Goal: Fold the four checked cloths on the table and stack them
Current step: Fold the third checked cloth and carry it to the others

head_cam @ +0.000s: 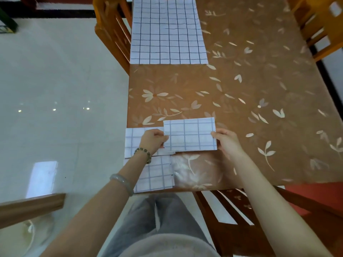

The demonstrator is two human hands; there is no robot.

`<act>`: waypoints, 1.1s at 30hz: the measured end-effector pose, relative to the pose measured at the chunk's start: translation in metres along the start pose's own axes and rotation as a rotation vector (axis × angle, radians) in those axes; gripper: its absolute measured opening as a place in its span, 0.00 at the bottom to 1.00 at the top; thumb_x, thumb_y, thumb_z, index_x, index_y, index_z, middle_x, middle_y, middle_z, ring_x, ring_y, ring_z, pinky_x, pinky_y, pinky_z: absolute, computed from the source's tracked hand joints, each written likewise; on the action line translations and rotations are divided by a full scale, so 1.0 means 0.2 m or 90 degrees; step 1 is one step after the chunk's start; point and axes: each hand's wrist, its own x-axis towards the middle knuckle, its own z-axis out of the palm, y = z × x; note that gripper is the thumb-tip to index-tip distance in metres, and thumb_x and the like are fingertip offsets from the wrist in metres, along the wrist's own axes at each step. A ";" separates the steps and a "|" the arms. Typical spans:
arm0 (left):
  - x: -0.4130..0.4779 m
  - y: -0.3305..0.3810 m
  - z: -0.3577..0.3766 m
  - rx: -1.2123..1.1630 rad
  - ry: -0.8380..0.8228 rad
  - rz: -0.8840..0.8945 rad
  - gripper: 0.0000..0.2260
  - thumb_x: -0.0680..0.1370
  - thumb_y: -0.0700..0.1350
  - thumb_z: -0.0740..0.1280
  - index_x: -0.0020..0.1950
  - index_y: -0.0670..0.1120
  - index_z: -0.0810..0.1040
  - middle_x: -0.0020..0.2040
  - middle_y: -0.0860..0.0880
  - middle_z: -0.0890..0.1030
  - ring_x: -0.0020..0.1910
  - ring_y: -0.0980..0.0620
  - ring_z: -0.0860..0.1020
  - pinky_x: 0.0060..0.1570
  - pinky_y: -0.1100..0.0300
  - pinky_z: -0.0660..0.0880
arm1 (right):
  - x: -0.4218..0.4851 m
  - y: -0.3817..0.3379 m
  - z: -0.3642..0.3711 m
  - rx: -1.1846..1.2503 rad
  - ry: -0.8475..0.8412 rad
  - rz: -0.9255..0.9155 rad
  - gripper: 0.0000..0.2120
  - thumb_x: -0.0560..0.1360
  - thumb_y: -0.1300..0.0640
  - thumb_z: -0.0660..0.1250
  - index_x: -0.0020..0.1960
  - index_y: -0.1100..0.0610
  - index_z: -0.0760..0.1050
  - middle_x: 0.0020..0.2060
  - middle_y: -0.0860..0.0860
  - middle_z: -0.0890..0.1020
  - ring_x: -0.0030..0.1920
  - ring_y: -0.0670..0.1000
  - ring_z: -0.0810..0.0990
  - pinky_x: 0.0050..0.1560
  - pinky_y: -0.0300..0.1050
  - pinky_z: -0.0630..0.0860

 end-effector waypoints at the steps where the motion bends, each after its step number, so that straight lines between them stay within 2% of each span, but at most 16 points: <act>1: 0.02 -0.01 0.01 0.010 0.005 0.000 0.05 0.74 0.40 0.71 0.40 0.42 0.77 0.31 0.47 0.77 0.31 0.52 0.76 0.44 0.56 0.80 | 0.02 0.01 0.00 -0.003 0.004 -0.001 0.04 0.74 0.66 0.67 0.45 0.60 0.79 0.45 0.58 0.82 0.46 0.57 0.81 0.55 0.61 0.76; 4: 0.08 -0.04 0.03 0.070 0.034 0.016 0.04 0.75 0.42 0.70 0.42 0.43 0.77 0.30 0.49 0.78 0.32 0.51 0.78 0.47 0.55 0.79 | 0.08 0.03 0.03 -0.021 0.000 -0.011 0.04 0.74 0.66 0.67 0.47 0.61 0.79 0.46 0.59 0.82 0.48 0.58 0.81 0.57 0.60 0.76; 6: 0.10 -0.05 0.04 0.105 0.045 0.029 0.04 0.75 0.44 0.69 0.46 0.43 0.78 0.30 0.50 0.79 0.34 0.51 0.78 0.45 0.58 0.77 | 0.12 0.04 0.04 -0.041 0.005 -0.026 0.04 0.73 0.65 0.68 0.44 0.59 0.81 0.47 0.58 0.83 0.51 0.60 0.81 0.59 0.60 0.76; 9: 0.15 -0.04 0.07 0.114 0.045 0.029 0.07 0.76 0.45 0.68 0.46 0.42 0.79 0.30 0.51 0.78 0.32 0.55 0.77 0.43 0.62 0.72 | 0.20 0.07 0.03 -0.048 0.029 -0.038 0.03 0.71 0.63 0.70 0.41 0.57 0.81 0.50 0.52 0.81 0.53 0.56 0.81 0.59 0.58 0.76; 10: 0.16 -0.02 0.09 0.113 0.043 0.026 0.07 0.77 0.45 0.68 0.45 0.42 0.78 0.30 0.51 0.78 0.32 0.55 0.76 0.43 0.62 0.72 | 0.23 0.07 0.02 -0.049 0.047 -0.041 0.02 0.70 0.62 0.71 0.42 0.58 0.81 0.54 0.52 0.80 0.54 0.55 0.80 0.60 0.57 0.76; 12: 0.18 0.00 0.11 0.110 0.042 0.034 0.08 0.76 0.45 0.68 0.42 0.41 0.78 0.30 0.48 0.79 0.33 0.53 0.77 0.40 0.61 0.72 | 0.26 0.07 0.00 -0.047 0.073 -0.030 0.07 0.71 0.62 0.71 0.48 0.60 0.81 0.58 0.56 0.80 0.55 0.54 0.80 0.60 0.54 0.76; 14: 0.21 0.02 0.15 0.118 0.039 0.043 0.11 0.75 0.44 0.68 0.37 0.37 0.78 0.30 0.44 0.80 0.32 0.50 0.77 0.38 0.61 0.72 | 0.28 0.06 -0.02 -0.055 0.094 -0.019 0.12 0.72 0.63 0.70 0.55 0.63 0.80 0.55 0.58 0.82 0.52 0.53 0.80 0.57 0.50 0.76; 16: 0.23 0.03 0.18 0.135 0.032 0.029 0.12 0.75 0.45 0.69 0.35 0.40 0.78 0.30 0.44 0.80 0.32 0.51 0.77 0.39 0.62 0.70 | 0.28 0.06 -0.04 -0.061 0.113 -0.016 0.13 0.72 0.64 0.69 0.56 0.64 0.79 0.52 0.57 0.83 0.52 0.54 0.81 0.58 0.50 0.77; 20: 0.24 0.03 0.23 0.137 0.033 -0.013 0.04 0.75 0.43 0.67 0.45 0.43 0.81 0.37 0.40 0.83 0.40 0.45 0.80 0.43 0.62 0.72 | 0.30 0.08 -0.07 -0.058 0.120 0.002 0.11 0.72 0.69 0.66 0.54 0.67 0.79 0.46 0.58 0.82 0.42 0.51 0.81 0.46 0.43 0.80; 21: 0.23 0.03 0.23 0.136 0.031 -0.016 0.06 0.75 0.41 0.66 0.47 0.43 0.81 0.38 0.40 0.83 0.40 0.45 0.79 0.42 0.62 0.72 | 0.31 0.09 -0.07 -0.056 0.118 0.007 0.10 0.72 0.69 0.66 0.53 0.67 0.79 0.46 0.59 0.82 0.42 0.52 0.81 0.46 0.44 0.80; 23: 0.20 0.04 0.23 0.150 0.028 -0.010 0.12 0.75 0.40 0.64 0.56 0.40 0.81 0.41 0.43 0.83 0.43 0.46 0.80 0.41 0.62 0.72 | 0.31 0.10 -0.07 -0.066 0.115 0.008 0.09 0.71 0.68 0.66 0.49 0.62 0.80 0.48 0.59 0.83 0.48 0.56 0.82 0.53 0.51 0.80; 25: 0.17 0.05 0.24 0.169 0.027 0.009 0.15 0.76 0.41 0.63 0.63 0.41 0.77 0.51 0.44 0.82 0.49 0.47 0.79 0.47 0.61 0.72 | 0.30 0.10 -0.06 -0.096 0.121 0.000 0.11 0.70 0.68 0.65 0.49 0.60 0.81 0.50 0.58 0.83 0.51 0.55 0.81 0.57 0.51 0.77; 28: 0.14 0.06 0.23 0.184 0.024 0.031 0.18 0.77 0.42 0.65 0.67 0.42 0.72 0.61 0.45 0.77 0.52 0.48 0.76 0.49 0.62 0.68 | 0.24 0.04 -0.05 -0.169 0.128 -0.027 0.14 0.72 0.69 0.63 0.57 0.62 0.79 0.55 0.57 0.81 0.52 0.50 0.76 0.52 0.40 0.71; 31: 0.10 0.08 0.21 0.179 0.002 0.070 0.20 0.76 0.42 0.67 0.67 0.43 0.70 0.63 0.46 0.74 0.55 0.48 0.75 0.50 0.60 0.68 | 0.17 -0.02 -0.04 -0.251 0.091 -0.064 0.20 0.73 0.67 0.63 0.65 0.61 0.73 0.59 0.55 0.79 0.58 0.52 0.76 0.49 0.37 0.66; 33: 0.08 0.10 0.17 0.161 -0.018 0.113 0.22 0.74 0.42 0.70 0.66 0.43 0.69 0.61 0.47 0.73 0.58 0.50 0.72 0.53 0.61 0.67 | 0.11 -0.08 -0.04 -0.259 0.052 -0.097 0.22 0.74 0.66 0.66 0.68 0.61 0.70 0.60 0.54 0.78 0.57 0.50 0.75 0.48 0.36 0.66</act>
